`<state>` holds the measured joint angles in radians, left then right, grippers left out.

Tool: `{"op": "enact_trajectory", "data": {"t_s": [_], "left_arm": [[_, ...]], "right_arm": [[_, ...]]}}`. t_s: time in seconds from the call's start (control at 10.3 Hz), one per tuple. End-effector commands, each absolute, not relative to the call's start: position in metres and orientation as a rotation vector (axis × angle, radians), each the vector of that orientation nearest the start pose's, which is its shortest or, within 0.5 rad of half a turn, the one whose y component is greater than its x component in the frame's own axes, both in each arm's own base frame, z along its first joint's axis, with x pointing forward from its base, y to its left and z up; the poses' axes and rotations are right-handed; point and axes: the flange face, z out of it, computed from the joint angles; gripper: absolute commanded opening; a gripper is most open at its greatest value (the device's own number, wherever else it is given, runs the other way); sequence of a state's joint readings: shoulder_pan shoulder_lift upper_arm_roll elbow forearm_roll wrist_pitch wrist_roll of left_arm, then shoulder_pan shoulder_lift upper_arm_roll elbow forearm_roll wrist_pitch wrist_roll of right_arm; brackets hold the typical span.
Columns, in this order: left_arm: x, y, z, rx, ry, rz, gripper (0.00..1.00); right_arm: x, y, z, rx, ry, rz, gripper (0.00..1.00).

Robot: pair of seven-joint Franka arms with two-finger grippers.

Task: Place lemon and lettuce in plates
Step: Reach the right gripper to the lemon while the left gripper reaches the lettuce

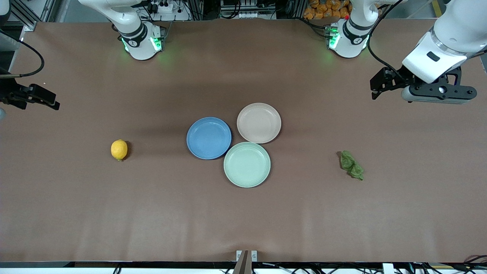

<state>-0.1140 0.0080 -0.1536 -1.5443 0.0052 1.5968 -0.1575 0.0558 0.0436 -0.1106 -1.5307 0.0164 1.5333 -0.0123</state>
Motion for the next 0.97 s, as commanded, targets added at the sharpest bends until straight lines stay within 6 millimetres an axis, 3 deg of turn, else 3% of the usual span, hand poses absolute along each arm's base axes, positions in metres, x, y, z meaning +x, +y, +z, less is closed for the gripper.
{"op": "enact_trajectory", "data": {"t_s": [0.0,0.29,0.39,0.68,0.88], "left_arm": [[0.540,-0.145,0.633,-3.164,0.180,-0.046,1.00],[0.551,-0.138,0.612,-3.186,0.153,0.021,1.00],[0.561,-0.126,0.600,-3.194,0.117,0.042,1.00],[0.594,-0.121,0.549,-3.194,0.098,0.065,1.00],[0.622,-0.103,0.508,-3.206,0.053,0.049,1.00]], "right_arm": [[0.566,-0.034,0.619,-3.130,0.088,0.061,1.00],[0.566,-0.035,0.619,-3.130,0.091,0.059,1.00],[0.566,-0.035,0.620,-3.129,0.090,0.059,1.00],[0.565,-0.036,0.620,-3.135,0.093,0.062,1.00],[0.567,-0.039,0.616,-3.125,0.102,0.073,1.00]]}}
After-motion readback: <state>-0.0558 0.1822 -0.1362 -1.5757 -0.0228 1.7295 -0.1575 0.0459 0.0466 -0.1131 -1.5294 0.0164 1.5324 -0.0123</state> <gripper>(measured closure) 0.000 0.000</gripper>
